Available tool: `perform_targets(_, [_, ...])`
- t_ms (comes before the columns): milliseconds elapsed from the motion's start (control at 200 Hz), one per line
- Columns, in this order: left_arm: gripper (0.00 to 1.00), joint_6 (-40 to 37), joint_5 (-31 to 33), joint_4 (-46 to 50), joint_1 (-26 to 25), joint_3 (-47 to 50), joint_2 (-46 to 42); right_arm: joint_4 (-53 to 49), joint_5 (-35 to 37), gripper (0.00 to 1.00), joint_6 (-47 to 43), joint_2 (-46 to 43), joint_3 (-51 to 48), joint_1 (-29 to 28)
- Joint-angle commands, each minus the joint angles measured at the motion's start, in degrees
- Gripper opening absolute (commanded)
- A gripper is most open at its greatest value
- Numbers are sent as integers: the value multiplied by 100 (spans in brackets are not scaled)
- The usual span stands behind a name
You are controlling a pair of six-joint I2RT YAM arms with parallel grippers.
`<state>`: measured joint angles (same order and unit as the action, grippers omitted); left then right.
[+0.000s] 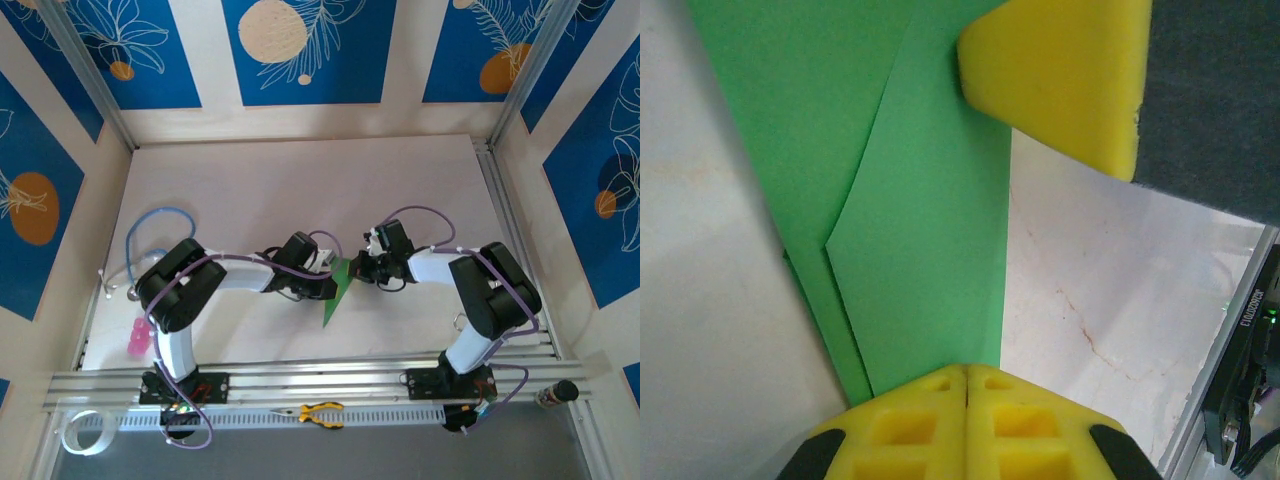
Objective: Fold a paper plane with a square sheet of paper (pick it up from the middle)
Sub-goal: Fold the wing for the fifth time at the center of the table.
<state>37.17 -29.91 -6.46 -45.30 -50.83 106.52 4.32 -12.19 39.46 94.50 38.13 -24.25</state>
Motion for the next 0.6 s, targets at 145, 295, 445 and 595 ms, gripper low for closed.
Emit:
perform_targets(145, [0,18,319,962,-77,191,88,-214,219,0,34,-645,-155,22])
perform_targets(295, [0,40,328,936,-84,180,80,97,-295,1,-122,-763,-190,-191])
perform_targets(445, [0,35,285,960,-81,123,80,92,-142,0,-17,-483,-213,-247])
perform_targets(595, [0,37,217,1002,-79,63,36,84,85,0,70,-232,-292,-118])
